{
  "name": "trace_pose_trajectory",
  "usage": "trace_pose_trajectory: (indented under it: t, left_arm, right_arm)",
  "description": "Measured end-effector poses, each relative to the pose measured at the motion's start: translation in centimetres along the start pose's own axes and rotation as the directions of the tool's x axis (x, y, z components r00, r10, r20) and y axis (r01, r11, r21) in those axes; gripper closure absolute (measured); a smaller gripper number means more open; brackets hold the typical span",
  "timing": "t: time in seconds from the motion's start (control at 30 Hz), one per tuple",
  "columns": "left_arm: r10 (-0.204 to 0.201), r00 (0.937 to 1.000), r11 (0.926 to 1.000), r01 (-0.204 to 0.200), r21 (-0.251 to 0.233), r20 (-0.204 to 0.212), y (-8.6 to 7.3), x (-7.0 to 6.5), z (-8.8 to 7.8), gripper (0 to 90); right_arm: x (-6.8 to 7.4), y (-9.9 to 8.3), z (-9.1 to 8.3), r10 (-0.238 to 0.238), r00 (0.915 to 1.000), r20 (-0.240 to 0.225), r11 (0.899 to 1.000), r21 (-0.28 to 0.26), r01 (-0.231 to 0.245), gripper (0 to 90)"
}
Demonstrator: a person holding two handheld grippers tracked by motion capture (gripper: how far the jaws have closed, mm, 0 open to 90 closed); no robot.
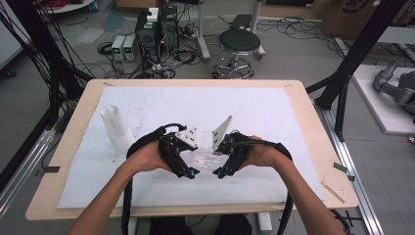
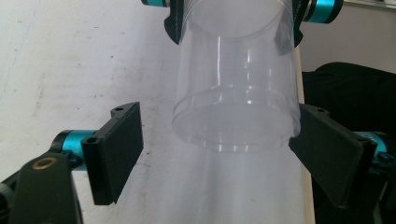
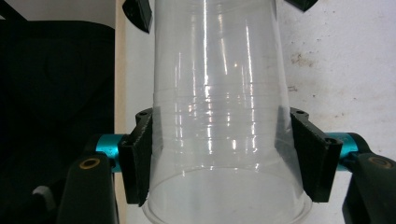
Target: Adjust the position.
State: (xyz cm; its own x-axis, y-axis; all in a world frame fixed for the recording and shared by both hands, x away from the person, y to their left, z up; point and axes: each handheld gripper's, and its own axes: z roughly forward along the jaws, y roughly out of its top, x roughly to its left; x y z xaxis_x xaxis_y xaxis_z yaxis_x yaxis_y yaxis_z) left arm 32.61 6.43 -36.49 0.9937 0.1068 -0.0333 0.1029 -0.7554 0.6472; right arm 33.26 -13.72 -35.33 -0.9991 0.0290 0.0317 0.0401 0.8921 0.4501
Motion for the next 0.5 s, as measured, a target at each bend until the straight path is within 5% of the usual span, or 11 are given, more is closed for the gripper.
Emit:
trace_pose_trajectory:
  t: [0.5]
  left_arm:
    - [0.023, 0.9997, 0.9997, -0.023, -0.004, 0.012, 0.12, -0.07, 0.25, 41.3]
  right_arm:
    - [-0.1, 0.23, 0.18, -0.002, 1.0, 0.004, 1.0, 0.014, 0.002, 33.1]
